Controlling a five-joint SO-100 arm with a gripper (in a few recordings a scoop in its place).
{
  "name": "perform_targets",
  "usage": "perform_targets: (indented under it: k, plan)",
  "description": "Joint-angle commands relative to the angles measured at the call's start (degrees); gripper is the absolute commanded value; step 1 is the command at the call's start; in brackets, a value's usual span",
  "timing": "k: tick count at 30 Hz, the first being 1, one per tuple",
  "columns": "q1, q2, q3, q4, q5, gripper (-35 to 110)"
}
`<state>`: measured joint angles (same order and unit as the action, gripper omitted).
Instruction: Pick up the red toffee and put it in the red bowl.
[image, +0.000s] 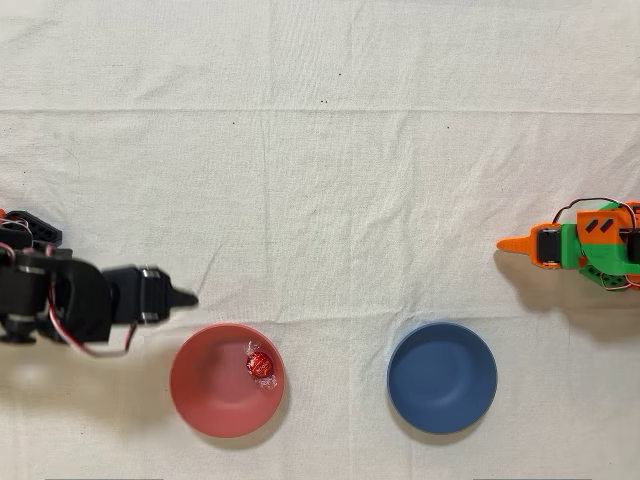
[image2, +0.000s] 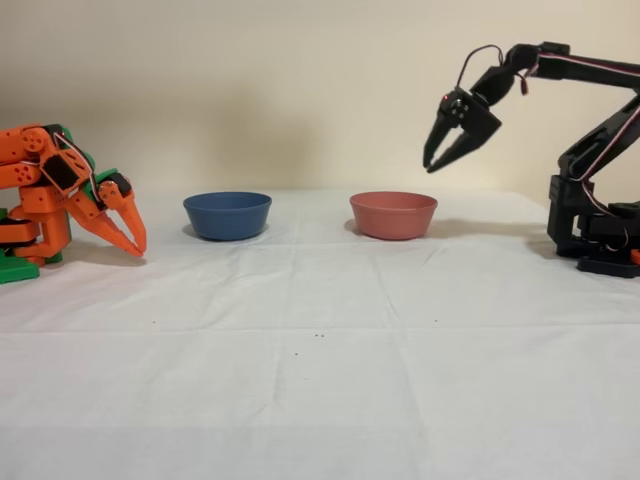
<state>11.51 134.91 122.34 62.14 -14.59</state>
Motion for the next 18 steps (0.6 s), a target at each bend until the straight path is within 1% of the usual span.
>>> perform_targets:
  k: [1, 5, 8, 11, 18]
  plan:
    - [-2.64, 9.84, 7.38, -1.14, -1.67, 1]
    - [-5.54, 20.83, 18.02, -4.31, -3.96, 1]
    - [-8.7, 31.11, 24.96, -5.19, -1.32, 1]
    - [-10.55, 35.24, 27.77, -4.39, 3.69, 1]
    - [-10.55, 42.89, 36.39, -8.61, 6.68, 1]
